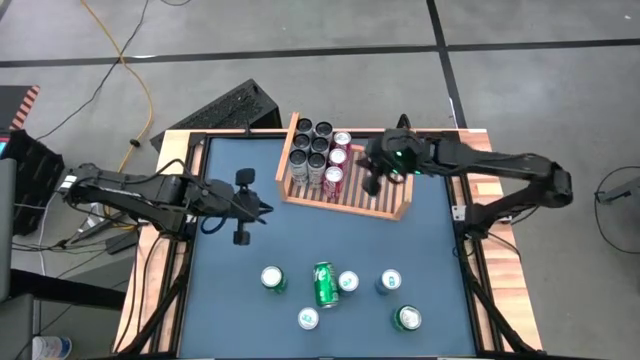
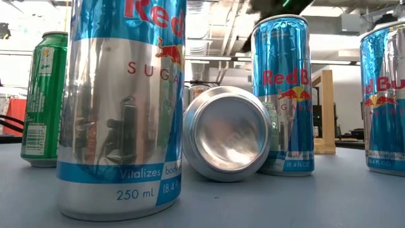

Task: Place canned beverage on shelf
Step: Put the blue soda can on the shelf

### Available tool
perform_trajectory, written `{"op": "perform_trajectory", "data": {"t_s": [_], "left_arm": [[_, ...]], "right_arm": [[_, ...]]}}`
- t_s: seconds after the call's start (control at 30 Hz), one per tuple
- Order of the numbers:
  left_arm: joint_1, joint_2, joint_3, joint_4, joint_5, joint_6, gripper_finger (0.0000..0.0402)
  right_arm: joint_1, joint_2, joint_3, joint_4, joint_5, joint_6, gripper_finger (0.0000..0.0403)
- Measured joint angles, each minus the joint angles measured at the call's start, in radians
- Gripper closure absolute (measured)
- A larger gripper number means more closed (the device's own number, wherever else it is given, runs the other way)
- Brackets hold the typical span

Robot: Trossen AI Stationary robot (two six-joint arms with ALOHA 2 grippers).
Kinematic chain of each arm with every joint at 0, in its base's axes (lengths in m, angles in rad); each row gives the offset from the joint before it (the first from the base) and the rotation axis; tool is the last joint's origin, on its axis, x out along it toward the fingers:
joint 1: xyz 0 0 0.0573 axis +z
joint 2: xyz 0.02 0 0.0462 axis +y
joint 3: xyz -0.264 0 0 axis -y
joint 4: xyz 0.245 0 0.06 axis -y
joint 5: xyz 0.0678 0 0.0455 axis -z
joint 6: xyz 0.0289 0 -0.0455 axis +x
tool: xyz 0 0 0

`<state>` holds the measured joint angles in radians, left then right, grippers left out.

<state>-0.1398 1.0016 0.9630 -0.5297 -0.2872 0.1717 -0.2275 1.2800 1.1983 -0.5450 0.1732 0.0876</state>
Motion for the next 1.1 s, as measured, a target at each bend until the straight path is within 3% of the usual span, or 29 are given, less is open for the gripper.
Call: {"op": "perform_trajectory", "data": {"t_s": [0.13,0.23,0.43,0.6,0.73,0.93,1.1], "left_arm": [[-0.005,0.001,0.000,0.008,0.056,0.034,0.0361],[-0.007,0.001,0.000,0.007,0.118,0.055,0.0326],[-0.007,0.001,0.000,-0.001,0.277,0.029,0.0249],[-0.007,0.001,0.000,0.000,0.281,0.029,0.0202],[-0.007,0.001,0.000,0.015,0.281,0.036,0.0191],[-0.008,0.001,0.000,-0.004,0.281,0.026,0.0190],[-0.008,0.001,0.000,-0.004,0.282,0.017,0.0190]], "right_arm": [[0.165,-0.020,0.173,-0.308,-0.015,0.112,0.0381],[0.299,-0.017,0.255,-0.433,-0.019,0.250,0.0350],[0.567,-0.015,0.271,-0.560,0.028,0.639,0.0285],[0.744,0.032,0.271,-0.645,0.041,0.947,0.0230],[0.812,0.115,0.269,-0.692,0.036,0.996,0.0207],[0.836,0.254,0.269,-0.699,0.018,0.952,0.0208],[0.825,0.336,0.270,-0.745,-0.079,0.940,0.0193]]}}
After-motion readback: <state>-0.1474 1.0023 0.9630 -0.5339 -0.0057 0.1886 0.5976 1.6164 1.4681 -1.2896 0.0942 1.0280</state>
